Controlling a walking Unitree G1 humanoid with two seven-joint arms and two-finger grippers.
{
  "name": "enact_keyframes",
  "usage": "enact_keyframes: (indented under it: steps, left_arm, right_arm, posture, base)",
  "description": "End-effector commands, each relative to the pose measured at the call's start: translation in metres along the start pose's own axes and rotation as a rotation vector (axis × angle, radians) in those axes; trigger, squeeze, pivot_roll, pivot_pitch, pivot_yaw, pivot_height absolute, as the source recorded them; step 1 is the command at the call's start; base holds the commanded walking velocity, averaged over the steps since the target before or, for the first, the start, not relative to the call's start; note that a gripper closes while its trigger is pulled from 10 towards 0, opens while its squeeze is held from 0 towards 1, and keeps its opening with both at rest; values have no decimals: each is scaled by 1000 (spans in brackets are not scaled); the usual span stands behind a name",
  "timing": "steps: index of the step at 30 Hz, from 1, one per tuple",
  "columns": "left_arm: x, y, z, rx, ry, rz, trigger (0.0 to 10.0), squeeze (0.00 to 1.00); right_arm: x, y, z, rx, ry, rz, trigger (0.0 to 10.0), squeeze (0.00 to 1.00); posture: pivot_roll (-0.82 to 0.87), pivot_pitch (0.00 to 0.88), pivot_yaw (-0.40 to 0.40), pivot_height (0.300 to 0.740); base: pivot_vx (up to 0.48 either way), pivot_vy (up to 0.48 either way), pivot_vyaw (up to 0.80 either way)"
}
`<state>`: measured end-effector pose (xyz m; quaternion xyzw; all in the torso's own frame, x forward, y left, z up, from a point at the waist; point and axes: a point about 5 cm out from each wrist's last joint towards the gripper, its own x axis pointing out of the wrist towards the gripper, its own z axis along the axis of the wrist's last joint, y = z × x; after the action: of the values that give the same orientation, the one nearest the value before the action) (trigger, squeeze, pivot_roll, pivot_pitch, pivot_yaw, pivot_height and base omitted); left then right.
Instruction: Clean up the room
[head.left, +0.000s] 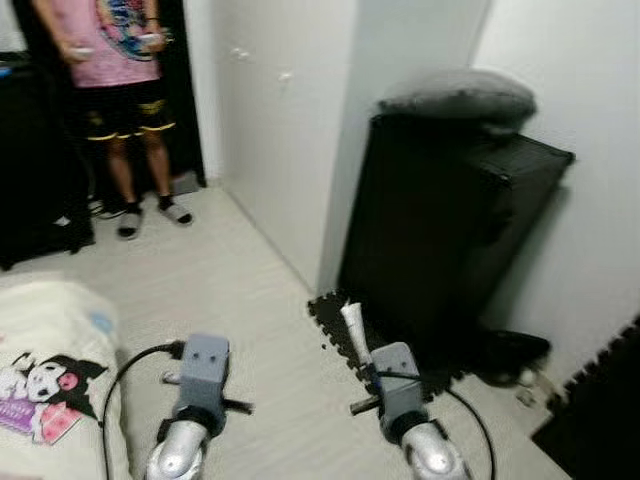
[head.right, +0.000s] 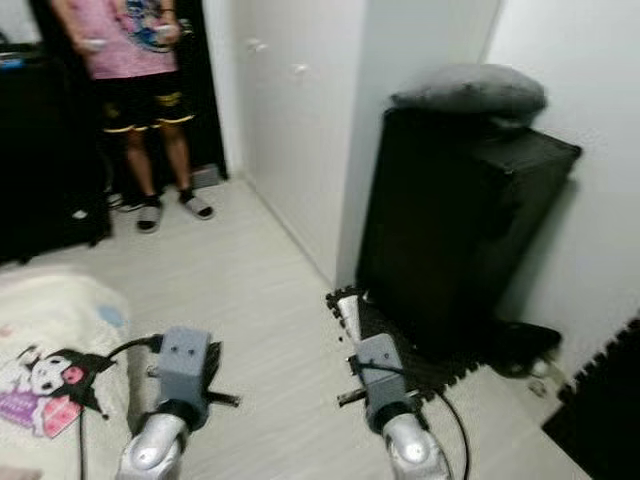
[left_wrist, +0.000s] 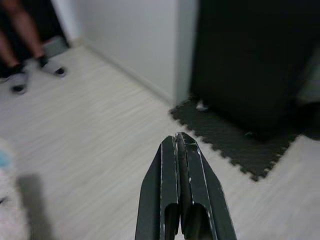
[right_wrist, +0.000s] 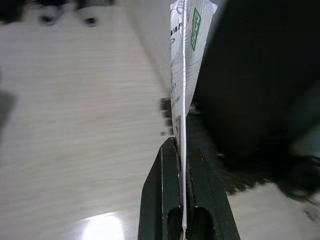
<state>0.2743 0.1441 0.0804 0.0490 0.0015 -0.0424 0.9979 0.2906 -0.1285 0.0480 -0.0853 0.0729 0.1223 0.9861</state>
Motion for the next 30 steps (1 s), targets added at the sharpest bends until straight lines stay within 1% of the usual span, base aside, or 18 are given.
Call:
enact_keyframes:
  steps: [1, 6, 9, 16, 30]
  left_arm:
    - [-4, 2, -6, 18, 26, -10, 10000, 0]
    - [-3, 4, -6, 41, 30, -32, 10000, 0]
    - [-3, 4, -6, 45, 31, -35, 10000, 0]
    - [0, 8, -4, 70, 30, -55, 10000, 0]
    - [2, 9, -3, 64, 31, -60, 10000, 0]
  right_arm:
    - [-3, 7, -8, 17, 25, 9, 10000, 0]
    - [-3, 8, -9, 31, 26, -11, 10000, 0]
    - [-3, 9, -9, 34, 26, -15, 10000, 0]
    - [-3, 10, -11, 55, 26, -42, 10000, 0]
    - [-4, 9, -12, 61, 28, -57, 10000, 0]
  posture:
    - [56, 97, -38, 740]
    - [66, 94, -11, 740]
    - [67, 94, -8, 740]
    - [77, 94, 29, 740]
    - [76, 91, 33, 740]
  base:
    - [0, 0, -800]
    - [0, 0, -800]
    - [0, 0, -800]
    - [0, 0, -800]
    - [0, 0, -800]
